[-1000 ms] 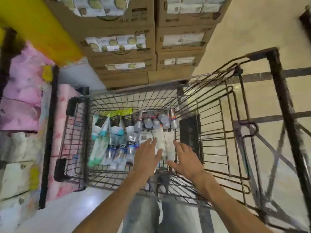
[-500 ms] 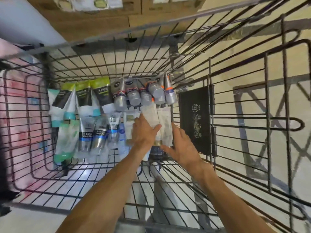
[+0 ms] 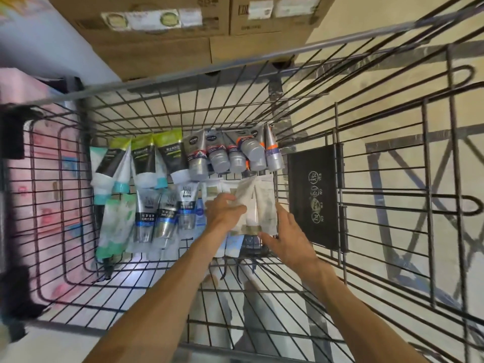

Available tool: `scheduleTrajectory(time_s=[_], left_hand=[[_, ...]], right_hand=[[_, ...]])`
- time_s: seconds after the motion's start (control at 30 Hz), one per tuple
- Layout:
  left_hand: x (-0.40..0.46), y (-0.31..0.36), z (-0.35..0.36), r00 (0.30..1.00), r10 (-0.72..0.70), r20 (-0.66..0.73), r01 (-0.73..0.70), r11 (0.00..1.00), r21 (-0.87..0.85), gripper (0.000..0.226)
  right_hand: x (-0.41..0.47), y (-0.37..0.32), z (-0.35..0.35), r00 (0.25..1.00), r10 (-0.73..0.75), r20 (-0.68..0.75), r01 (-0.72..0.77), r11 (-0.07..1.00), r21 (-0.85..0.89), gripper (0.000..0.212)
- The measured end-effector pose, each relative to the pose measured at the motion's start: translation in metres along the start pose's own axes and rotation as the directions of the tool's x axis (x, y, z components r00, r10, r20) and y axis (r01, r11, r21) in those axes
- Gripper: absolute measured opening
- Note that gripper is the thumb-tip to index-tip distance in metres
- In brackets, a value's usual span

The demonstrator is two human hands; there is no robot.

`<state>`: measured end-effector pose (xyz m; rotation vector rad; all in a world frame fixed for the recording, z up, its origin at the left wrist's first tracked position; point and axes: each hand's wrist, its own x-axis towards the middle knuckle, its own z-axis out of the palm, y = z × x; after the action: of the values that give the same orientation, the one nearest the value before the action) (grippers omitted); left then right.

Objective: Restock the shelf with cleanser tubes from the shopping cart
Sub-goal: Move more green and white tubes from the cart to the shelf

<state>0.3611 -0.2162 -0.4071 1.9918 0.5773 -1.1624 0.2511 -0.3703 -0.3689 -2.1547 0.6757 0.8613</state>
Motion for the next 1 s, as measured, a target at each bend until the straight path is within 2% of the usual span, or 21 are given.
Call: scheduleTrajectory(time_s=[0.1, 0.2, 0.33, 0.4, 0.57, 0.7, 0.77, 0.9, 1.0], left_hand=[[-0.006, -0.013, -0.017, 0.995, 0.016, 0.100, -0.022, 0.998, 0.059, 0.066], [-0.009, -0.029, -0.030, 0.993, 0.027, 0.116, -0.040, 0.992, 0.118, 0.075], [-0.028, -0.046, -0.049, 0.995, 0.069, 0.068, -0.071, 0.997, 0.033, 0.063], [-0.039, -0.054, -0.058, 0.995, 0.095, 0.023, -0.094, 0.996, -0.005, 0.058], [-0.045, -0.079, -0.077, 0.992, 0.102, -0.070, -0.105, 0.994, -0.037, 0.053], [-0.042, -0.093, -0.084, 0.991, 0.071, -0.111, -0.078, 0.995, -0.055, 0.057], [-0.041, -0.097, -0.085, 0.990, 0.067, -0.123, -0.074, 0.996, -0.056, 0.057], [-0.047, -0.097, -0.087, 0.989, 0.052, -0.137, -0.060, 0.997, -0.055, 0.055], [-0.057, -0.098, -0.089, 0.987, 0.059, -0.151, -0.067, 0.997, -0.046, 0.056]], right_hand=[[0.005, -0.002, 0.004, 0.999, 0.026, 0.019, -0.025, 0.999, -0.030, 0.088], [0.012, -0.003, 0.009, 0.999, 0.042, 0.017, -0.041, 0.998, -0.052, 0.087], [0.022, -0.006, 0.014, 0.995, 0.086, 0.049, -0.081, 0.992, -0.092, 0.091], [0.029, -0.010, 0.018, 0.991, 0.132, 0.037, -0.129, 0.990, -0.057, 0.092], [0.060, -0.024, 0.039, 0.921, 0.375, -0.106, -0.356, 0.920, 0.165, 0.071], [0.070, -0.028, 0.050, 0.884, 0.414, -0.216, -0.422, 0.906, 0.007, 0.057], [0.073, -0.023, 0.052, 0.878, 0.431, -0.208, -0.435, 0.900, 0.029, 0.060], [0.073, -0.013, 0.042, 0.900, 0.430, -0.066, -0.417, 0.896, 0.150, 0.070], [0.074, 0.005, 0.048, 0.913, 0.405, -0.038, -0.394, 0.904, 0.163, 0.089]])
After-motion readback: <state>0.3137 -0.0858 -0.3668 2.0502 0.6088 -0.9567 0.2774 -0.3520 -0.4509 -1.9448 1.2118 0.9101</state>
